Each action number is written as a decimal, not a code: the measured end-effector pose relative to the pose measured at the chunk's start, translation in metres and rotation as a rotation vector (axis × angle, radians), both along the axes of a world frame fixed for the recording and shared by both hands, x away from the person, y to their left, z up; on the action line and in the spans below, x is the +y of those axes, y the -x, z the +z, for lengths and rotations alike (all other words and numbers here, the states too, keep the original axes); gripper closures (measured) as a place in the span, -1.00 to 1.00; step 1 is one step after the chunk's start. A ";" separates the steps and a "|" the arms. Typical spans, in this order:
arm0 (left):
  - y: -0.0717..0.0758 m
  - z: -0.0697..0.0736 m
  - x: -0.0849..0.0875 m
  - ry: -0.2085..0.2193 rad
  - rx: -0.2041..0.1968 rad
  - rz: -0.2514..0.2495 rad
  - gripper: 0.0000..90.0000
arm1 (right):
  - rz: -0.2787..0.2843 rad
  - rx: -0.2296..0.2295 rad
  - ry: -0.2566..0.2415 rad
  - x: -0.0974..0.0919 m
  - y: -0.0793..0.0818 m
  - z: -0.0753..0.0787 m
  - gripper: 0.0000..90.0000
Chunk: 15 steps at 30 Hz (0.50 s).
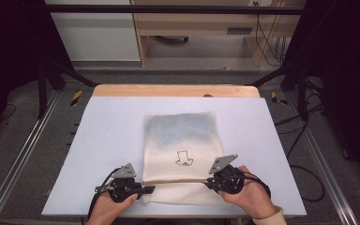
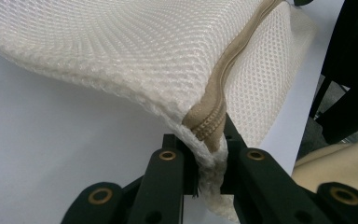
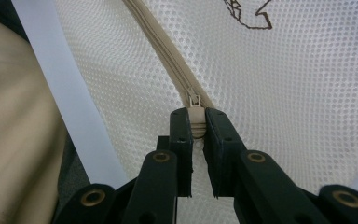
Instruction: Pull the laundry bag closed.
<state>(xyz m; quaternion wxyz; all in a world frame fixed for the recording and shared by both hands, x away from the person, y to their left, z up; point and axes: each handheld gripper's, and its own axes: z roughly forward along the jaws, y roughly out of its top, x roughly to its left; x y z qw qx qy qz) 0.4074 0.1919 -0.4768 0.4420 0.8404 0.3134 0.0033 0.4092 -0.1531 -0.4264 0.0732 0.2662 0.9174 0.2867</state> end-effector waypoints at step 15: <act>0.000 0.001 0.000 -0.001 -0.010 0.002 0.85 | -0.022 -0.001 0.005 -0.007 0.001 0.001 0.82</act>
